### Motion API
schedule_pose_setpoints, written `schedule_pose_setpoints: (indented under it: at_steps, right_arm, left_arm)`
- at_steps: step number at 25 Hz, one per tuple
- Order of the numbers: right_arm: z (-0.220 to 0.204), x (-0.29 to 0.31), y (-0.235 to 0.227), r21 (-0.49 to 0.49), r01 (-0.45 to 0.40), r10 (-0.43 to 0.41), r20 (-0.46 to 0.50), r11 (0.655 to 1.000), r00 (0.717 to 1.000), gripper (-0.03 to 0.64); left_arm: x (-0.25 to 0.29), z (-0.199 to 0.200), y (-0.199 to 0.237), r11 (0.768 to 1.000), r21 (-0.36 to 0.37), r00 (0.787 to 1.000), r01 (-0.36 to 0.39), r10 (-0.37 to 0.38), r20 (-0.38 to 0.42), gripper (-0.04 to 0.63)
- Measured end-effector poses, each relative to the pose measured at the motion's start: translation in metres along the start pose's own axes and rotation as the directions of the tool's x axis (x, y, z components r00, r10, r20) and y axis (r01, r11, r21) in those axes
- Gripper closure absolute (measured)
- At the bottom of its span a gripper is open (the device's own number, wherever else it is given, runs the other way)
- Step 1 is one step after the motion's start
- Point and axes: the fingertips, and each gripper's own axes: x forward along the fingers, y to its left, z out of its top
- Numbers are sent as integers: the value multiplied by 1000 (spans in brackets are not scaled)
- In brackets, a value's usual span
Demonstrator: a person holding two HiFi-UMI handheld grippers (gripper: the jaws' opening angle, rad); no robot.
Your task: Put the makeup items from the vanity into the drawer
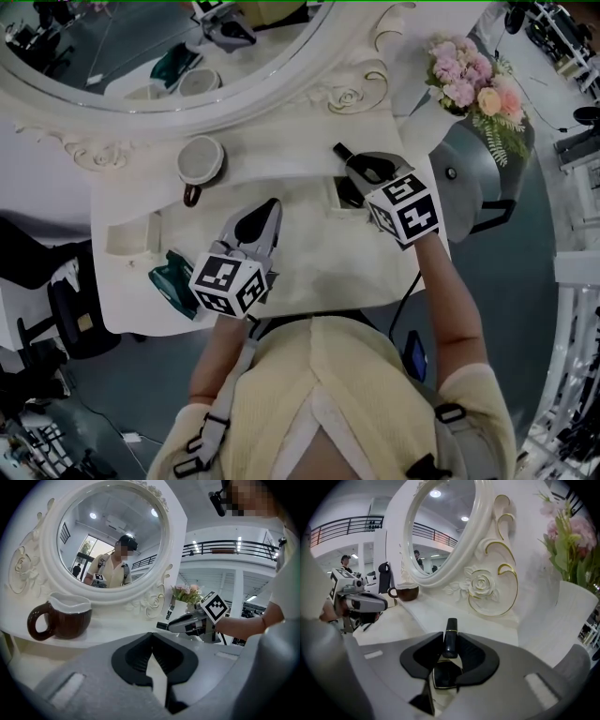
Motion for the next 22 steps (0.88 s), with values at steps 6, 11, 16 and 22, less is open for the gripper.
schedule_pose_setpoints:
  at_steps: [6, 11, 16, 22]
  right_arm:
    - [-4, -24, 13, -24, -53, 53, 4, 998, 999, 514]
    - [-22, -41, 21, -54, -117, 114, -64, 992, 991, 514]
    - [-46, -43, 23, -62, -151, 138, -171, 987, 976, 514]
    - [-59, -30, 20, -28, -162, 148, -268, 986, 952, 513]
  left_arm:
    - [8, -1, -7, 999, 5, 999, 33, -33, -7, 600]
    - [13, -2, -12, 998, 7, 998, 56, -56, -16, 600]
    - [18, -4, -16, 997, 9, 997, 75, -75, -22, 600]
    - [21, -5, -19, 996, 8, 996, 85, -85, -29, 600]
